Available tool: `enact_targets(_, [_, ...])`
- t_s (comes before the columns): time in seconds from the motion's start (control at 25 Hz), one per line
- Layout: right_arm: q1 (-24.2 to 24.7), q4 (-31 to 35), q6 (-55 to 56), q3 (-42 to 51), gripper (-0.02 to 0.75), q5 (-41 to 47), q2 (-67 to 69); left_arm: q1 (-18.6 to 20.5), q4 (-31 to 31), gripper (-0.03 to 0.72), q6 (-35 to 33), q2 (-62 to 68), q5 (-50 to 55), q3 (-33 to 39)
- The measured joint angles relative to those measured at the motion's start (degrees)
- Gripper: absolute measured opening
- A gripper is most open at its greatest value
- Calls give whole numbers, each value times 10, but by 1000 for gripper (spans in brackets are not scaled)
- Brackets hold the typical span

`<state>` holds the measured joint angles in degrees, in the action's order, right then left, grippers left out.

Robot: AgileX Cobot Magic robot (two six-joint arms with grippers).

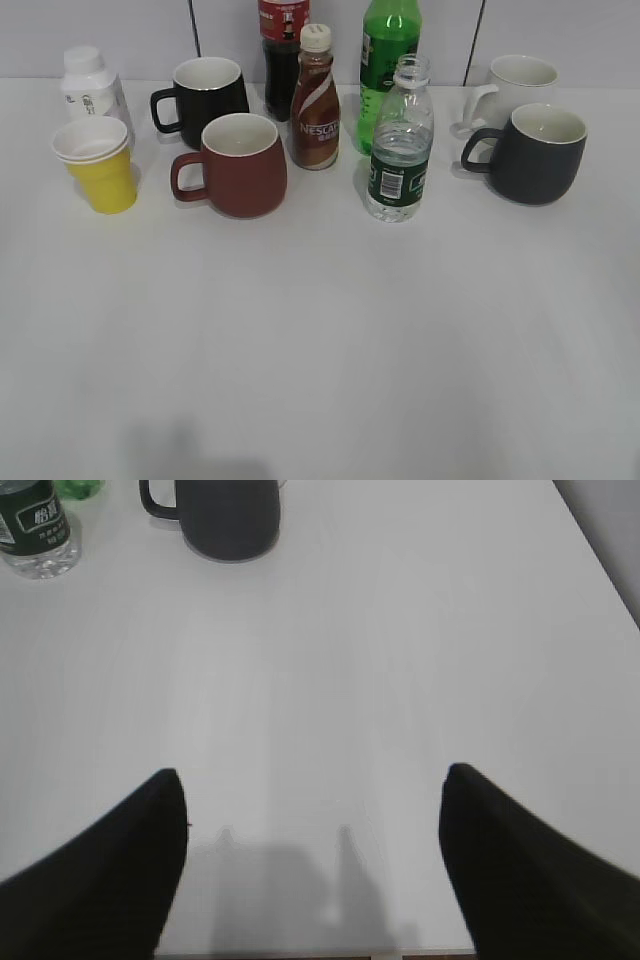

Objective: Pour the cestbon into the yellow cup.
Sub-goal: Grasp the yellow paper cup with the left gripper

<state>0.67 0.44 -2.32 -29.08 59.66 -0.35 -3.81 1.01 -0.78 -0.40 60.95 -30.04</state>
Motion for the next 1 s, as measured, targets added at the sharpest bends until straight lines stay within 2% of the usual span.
enact_targets(1.0, [0, 0, 0, 0, 588, 0, 0, 0, 0, 234, 0, 0, 0, 0])
